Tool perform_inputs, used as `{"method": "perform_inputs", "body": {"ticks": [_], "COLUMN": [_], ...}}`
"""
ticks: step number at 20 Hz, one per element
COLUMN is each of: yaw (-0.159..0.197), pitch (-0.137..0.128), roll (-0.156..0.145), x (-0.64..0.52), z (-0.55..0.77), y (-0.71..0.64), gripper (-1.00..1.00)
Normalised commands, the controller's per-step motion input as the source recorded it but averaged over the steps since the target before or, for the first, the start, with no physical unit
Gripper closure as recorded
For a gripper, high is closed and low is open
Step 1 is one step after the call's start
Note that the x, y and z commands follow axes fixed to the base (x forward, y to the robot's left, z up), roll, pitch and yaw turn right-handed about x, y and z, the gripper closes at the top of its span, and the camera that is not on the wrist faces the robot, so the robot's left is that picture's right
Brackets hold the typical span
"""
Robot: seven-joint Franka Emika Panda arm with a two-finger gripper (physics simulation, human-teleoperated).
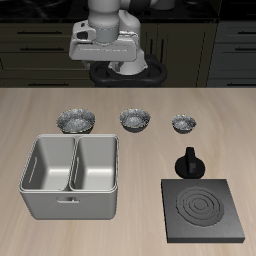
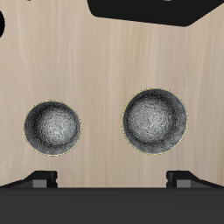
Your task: Place the largest bowl in the left side of the drainer and the medium bowl in the right side
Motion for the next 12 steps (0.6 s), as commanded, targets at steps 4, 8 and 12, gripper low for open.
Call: {"method": "perform_inputs", "body": {"ticks": [4,8,12], "yaw": [0.046,-0.032,-0.017], "pitch": [0.005,0.033,-0.017], "roll": [-0.044,0.011,-0.067], "x": [0.29,0.17,0.08], "z": [-0.12,-0.10,-0.15], "y": [-1.09,-0.64,-0.50], "gripper": [-1.00,-1.00,-1.00]}}
